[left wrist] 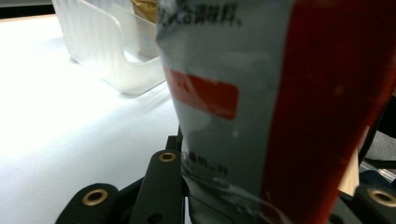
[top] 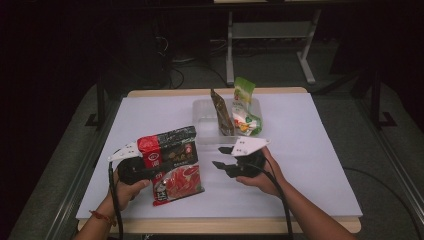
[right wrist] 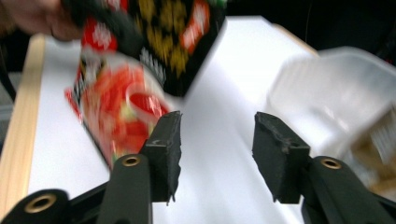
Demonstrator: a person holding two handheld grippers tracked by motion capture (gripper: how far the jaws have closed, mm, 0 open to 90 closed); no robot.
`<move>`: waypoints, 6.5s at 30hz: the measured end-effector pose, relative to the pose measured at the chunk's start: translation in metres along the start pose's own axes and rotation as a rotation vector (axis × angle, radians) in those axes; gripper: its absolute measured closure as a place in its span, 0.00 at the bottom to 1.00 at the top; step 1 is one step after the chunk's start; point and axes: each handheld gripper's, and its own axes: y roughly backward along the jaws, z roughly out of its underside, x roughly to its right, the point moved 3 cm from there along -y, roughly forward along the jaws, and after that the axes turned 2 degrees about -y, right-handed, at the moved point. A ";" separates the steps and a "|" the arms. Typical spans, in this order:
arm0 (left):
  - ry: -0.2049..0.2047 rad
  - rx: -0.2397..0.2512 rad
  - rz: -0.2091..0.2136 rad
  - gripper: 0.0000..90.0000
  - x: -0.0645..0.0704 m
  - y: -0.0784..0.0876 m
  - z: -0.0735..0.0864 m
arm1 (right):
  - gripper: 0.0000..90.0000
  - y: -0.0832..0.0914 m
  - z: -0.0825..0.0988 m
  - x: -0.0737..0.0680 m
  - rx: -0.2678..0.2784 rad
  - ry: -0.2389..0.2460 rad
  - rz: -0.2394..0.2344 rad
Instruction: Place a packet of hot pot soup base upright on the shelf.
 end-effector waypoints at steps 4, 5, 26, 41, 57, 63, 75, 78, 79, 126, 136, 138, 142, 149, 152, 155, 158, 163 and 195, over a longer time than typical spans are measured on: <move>0.012 0.004 0.002 0.82 0.001 0.001 0.000 | 0.53 0.013 0.019 0.004 -0.044 -0.005 0.031; 0.013 0.006 0.002 0.82 0.001 0.001 0.000 | 0.53 0.019 0.025 0.006 -0.053 -0.014 0.040; -0.014 0.035 -0.010 0.84 0.011 0.004 0.001 | 0.40 0.085 0.103 0.029 -0.101 -0.108 0.305; -0.057 0.105 -0.057 0.89 0.022 0.008 -0.010 | 0.30 0.089 0.111 0.043 -0.081 -0.156 0.361; -0.111 0.147 -0.146 0.89 0.023 0.015 -0.042 | 0.29 0.095 0.109 0.040 -0.047 -0.168 0.373; -0.089 0.183 -0.188 0.89 0.015 0.015 -0.057 | 0.29 0.093 0.110 0.039 -0.060 -0.161 0.365; -0.072 0.236 -0.234 0.89 0.006 0.010 -0.076 | 0.28 0.094 0.110 0.040 -0.054 -0.171 0.371; -0.074 0.247 -0.240 0.89 0.004 0.009 -0.081 | 0.28 0.094 0.109 0.039 -0.051 -0.169 0.369; -0.072 0.251 -0.242 0.89 0.004 0.009 -0.083 | 0.28 0.094 0.109 0.039 -0.053 -0.170 0.367; 0.034 0.256 -0.480 0.89 -0.033 -0.095 -0.141 | 0.24 0.092 0.110 0.040 -0.038 -0.182 0.366; 0.070 0.256 -0.557 0.89 -0.037 -0.115 -0.150 | 0.24 0.091 0.110 0.038 -0.041 -0.181 0.341; 0.070 0.249 -0.577 0.89 -0.038 -0.120 -0.151 | 0.24 0.090 0.110 0.038 -0.042 -0.184 0.337; 0.065 0.217 -0.626 0.89 -0.038 -0.130 -0.155 | 0.24 0.089 0.109 0.036 -0.047 -0.178 0.323; 0.081 0.255 -0.664 0.89 -0.044 -0.144 -0.156 | 0.24 0.088 0.108 0.035 -0.047 -0.167 0.317; 0.084 0.284 -0.685 0.89 -0.046 -0.149 -0.155 | 0.24 0.087 0.108 0.034 -0.046 -0.167 0.315; 0.086 0.324 -0.674 0.89 -0.048 -0.153 -0.153 | 0.24 0.084 0.108 0.034 -0.052 -0.161 0.309; 0.082 0.345 -0.670 0.89 -0.048 -0.158 -0.150 | 0.24 0.083 0.107 0.032 -0.053 -0.154 0.304; 0.098 0.370 -0.657 0.89 -0.051 -0.162 -0.137 | 0.27 0.084 0.106 0.030 -0.047 -0.141 0.294; 0.044 0.288 -0.565 0.87 -0.052 -0.167 -0.083 | 0.25 0.085 0.106 0.030 -0.046 -0.151 0.307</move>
